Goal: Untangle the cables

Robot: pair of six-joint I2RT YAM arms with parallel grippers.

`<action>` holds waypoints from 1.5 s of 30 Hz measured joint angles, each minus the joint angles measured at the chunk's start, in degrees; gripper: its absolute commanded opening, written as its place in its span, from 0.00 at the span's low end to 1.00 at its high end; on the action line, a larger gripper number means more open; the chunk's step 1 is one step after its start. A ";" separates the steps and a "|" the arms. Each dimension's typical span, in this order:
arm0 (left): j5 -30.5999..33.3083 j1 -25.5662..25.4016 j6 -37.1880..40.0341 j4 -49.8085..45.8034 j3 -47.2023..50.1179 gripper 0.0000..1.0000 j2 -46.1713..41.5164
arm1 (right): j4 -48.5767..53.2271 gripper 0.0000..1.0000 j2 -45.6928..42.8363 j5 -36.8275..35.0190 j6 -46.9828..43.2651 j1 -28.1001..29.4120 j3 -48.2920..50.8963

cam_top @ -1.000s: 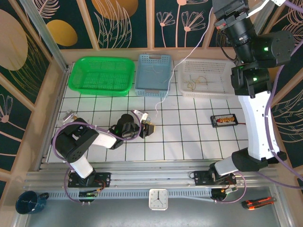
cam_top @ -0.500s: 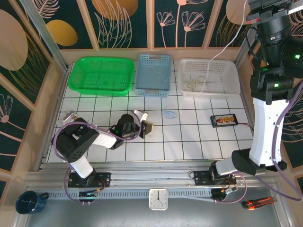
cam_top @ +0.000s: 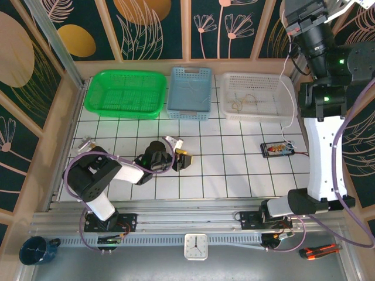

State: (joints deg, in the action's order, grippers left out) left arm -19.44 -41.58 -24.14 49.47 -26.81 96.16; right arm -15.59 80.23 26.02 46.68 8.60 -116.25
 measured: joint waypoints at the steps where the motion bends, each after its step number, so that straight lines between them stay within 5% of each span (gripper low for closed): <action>1: -0.07 0.00 -0.04 -0.15 -0.02 0.58 -0.37 | -0.52 0.00 -0.28 0.15 0.42 0.00 1.27; 15: -1.68 0.00 0.09 -2.43 -3.67 0.76 -2.19 | -5.51 0.00 -0.94 1.66 3.41 5.64 7.85; 29: -1.68 0.00 0.07 -3.15 -4.87 0.64 1.22 | -5.03 0.00 3.43 1.75 2.73 14.38 3.72; 45: -3.50 0.00 -0.13 -2.73 -5.29 0.74 1.70 | -3.06 0.00 5.05 1.99 -0.22 18.62 1.18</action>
State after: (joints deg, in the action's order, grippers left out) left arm -22.94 -41.58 -24.27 46.74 -32.10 97.86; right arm -18.65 85.27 28.01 46.46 27.22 -115.07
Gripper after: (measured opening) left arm 0.738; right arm 0.047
